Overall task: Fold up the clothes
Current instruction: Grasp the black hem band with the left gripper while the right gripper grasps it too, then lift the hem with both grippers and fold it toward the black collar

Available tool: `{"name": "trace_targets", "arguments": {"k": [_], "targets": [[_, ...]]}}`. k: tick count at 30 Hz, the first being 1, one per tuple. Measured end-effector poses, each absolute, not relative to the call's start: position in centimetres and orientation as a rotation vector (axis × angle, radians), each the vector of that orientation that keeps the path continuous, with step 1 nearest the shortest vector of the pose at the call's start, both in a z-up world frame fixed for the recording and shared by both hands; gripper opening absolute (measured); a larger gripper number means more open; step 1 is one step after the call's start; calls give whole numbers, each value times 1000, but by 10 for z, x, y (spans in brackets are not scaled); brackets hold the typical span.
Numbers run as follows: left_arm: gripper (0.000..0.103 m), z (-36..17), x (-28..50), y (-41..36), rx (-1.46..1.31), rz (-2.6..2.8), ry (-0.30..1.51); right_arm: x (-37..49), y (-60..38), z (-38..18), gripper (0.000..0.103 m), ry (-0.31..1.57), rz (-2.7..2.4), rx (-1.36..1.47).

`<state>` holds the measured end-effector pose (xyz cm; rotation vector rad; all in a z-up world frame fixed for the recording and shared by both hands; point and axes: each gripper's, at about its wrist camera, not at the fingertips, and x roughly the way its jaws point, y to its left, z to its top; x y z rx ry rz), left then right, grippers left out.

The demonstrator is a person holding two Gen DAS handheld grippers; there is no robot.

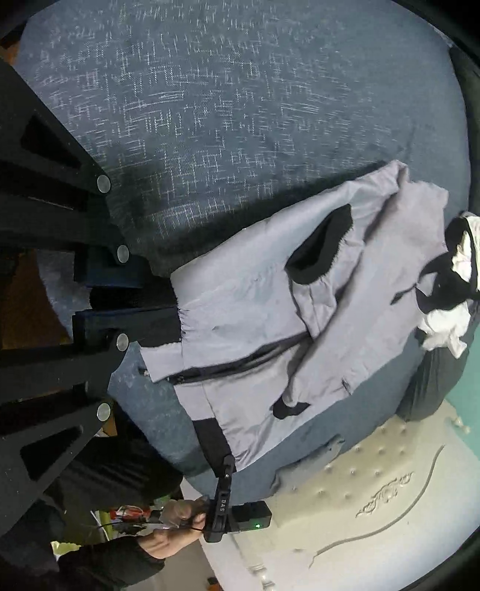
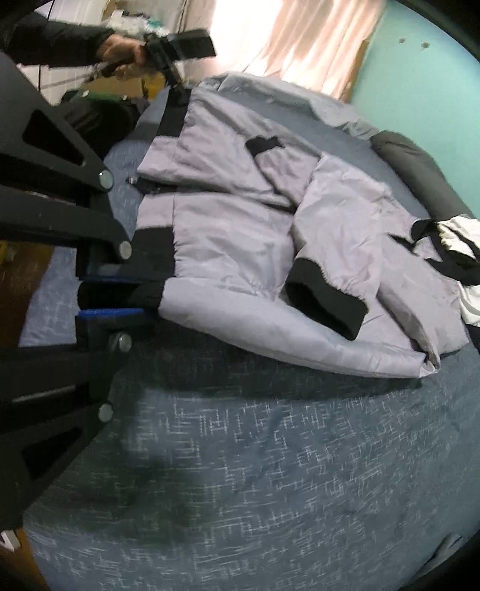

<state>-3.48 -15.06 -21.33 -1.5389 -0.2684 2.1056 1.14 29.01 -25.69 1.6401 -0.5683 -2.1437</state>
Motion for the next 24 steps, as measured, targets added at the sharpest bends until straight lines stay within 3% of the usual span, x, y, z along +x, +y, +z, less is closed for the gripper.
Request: {"name": "trace_targets", "arguments": {"k": [12, 24], "targets": [[7, -166, -12, -141, -1440, 2105, -194, 22, 313, -205, 8, -600, -2083, 1480], [7, -133, 15, -142, -1354, 2081, -171, 12, 321, -158, 8, -514, -2054, 1374]]}}
